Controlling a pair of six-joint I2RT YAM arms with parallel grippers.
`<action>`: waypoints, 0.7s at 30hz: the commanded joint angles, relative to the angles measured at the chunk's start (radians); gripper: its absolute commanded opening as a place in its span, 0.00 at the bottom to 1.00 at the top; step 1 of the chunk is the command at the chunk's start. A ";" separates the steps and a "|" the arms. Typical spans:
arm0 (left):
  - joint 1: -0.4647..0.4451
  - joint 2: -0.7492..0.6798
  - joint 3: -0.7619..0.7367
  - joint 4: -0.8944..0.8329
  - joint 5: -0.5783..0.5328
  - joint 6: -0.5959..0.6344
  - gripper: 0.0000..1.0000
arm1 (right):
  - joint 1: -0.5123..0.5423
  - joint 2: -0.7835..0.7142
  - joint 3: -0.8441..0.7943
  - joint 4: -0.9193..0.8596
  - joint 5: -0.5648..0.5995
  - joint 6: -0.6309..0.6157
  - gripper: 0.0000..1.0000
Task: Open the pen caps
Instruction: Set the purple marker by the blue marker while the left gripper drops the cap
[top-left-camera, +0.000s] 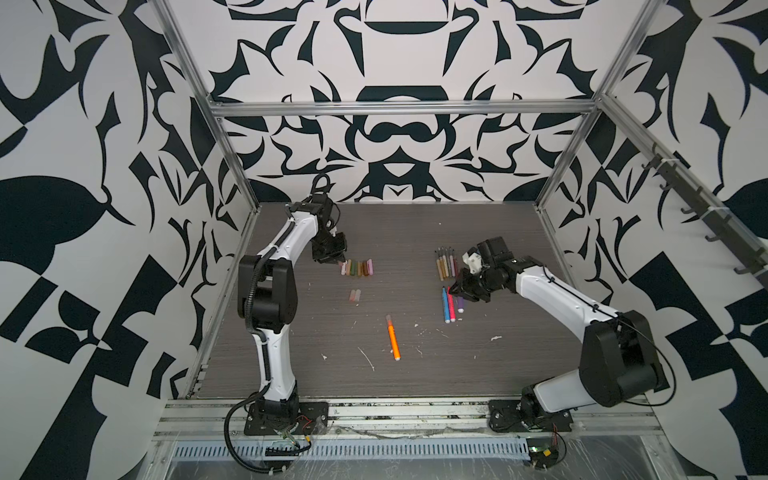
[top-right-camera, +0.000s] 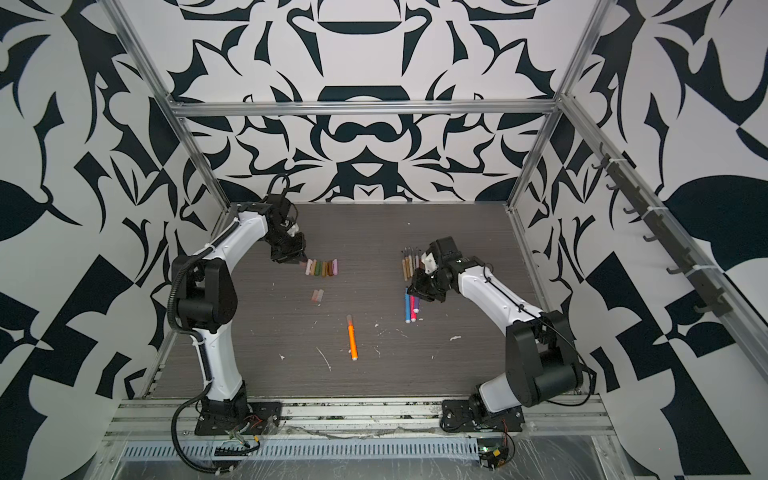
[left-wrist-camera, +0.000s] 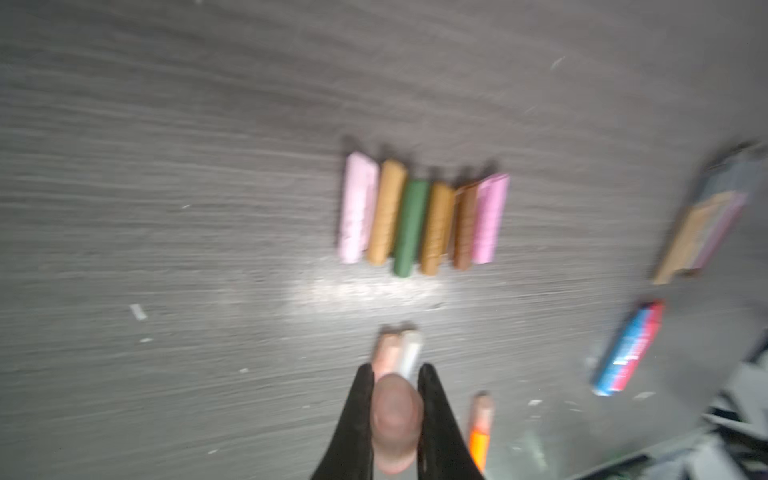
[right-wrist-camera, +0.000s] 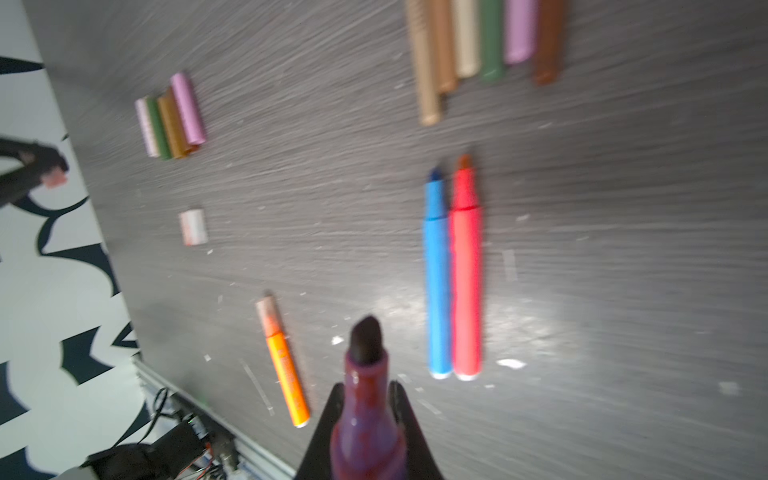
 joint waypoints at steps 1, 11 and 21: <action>0.014 -0.011 -0.038 -0.045 -0.095 0.088 0.00 | -0.030 0.037 0.015 -0.019 -0.011 -0.130 0.00; 0.009 0.043 -0.136 0.044 0.009 0.084 0.00 | -0.088 0.108 -0.088 0.135 -0.070 -0.158 0.01; -0.014 0.064 -0.219 0.091 0.037 0.084 0.07 | -0.091 0.158 -0.092 0.176 -0.066 -0.136 0.33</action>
